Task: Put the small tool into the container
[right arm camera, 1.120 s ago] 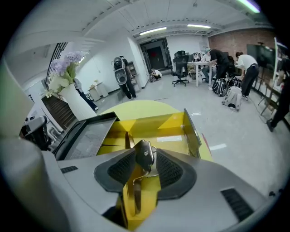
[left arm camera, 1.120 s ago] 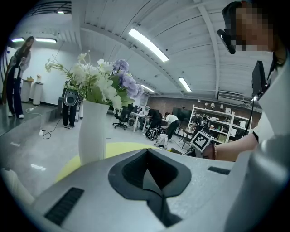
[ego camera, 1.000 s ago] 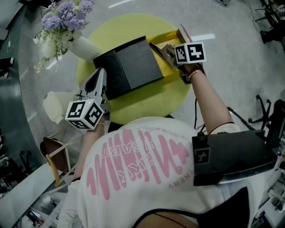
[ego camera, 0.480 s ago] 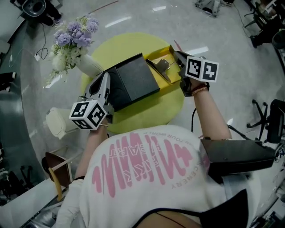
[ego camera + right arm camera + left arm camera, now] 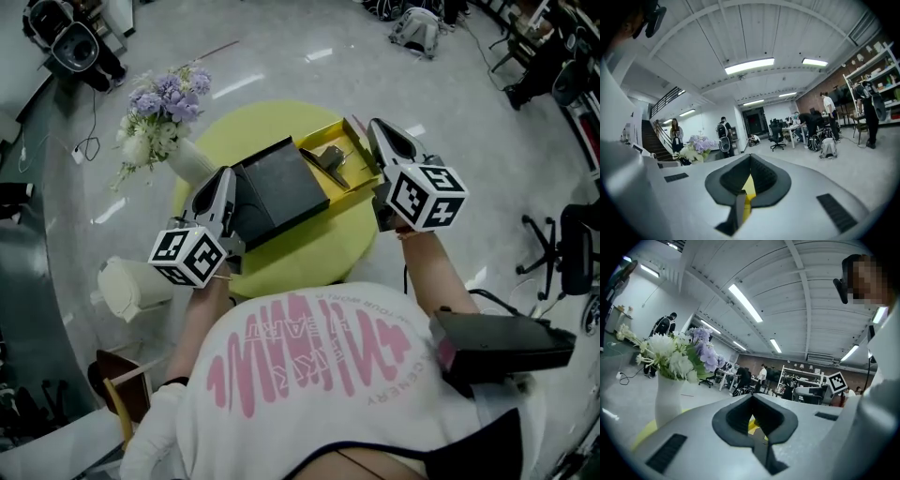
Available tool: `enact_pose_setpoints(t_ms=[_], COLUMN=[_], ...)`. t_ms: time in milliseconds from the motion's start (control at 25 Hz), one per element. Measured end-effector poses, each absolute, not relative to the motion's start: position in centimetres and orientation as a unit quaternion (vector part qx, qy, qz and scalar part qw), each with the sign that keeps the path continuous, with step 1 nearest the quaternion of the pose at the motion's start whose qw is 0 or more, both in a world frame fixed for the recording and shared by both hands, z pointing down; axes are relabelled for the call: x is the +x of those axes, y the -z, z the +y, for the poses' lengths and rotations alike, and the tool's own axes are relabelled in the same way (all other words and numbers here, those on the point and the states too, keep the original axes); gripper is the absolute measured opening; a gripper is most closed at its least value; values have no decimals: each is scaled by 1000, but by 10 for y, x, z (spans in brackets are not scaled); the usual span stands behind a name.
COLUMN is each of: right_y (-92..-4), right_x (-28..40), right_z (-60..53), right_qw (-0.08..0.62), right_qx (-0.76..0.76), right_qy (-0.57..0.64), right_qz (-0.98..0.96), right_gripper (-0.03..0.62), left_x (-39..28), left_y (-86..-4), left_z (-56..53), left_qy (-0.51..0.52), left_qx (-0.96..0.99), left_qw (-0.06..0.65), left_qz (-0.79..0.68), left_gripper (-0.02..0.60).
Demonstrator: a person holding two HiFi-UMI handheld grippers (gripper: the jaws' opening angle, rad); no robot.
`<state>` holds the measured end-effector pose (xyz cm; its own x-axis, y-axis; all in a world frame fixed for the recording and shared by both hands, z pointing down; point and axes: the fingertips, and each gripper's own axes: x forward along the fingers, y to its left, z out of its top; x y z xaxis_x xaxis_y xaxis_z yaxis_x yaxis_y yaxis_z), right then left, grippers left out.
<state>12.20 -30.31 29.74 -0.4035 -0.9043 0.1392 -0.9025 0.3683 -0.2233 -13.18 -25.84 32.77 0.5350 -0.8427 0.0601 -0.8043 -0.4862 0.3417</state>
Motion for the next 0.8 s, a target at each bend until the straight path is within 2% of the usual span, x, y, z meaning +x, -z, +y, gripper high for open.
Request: enact_pose_setpoints(t_ms=[800], right_y=[-320], right_x=[103], right_z=[-190], right_qw=[-15], right_qx=[-633], right_qy=[186], right_qz=[751], right_gripper=[6], left_x=[-177], left_y=[-311], left_z=[-196], left_qy=[42], left_qx=[887], left_qw=[173], left_qz=[-427], left_gripper=[8])
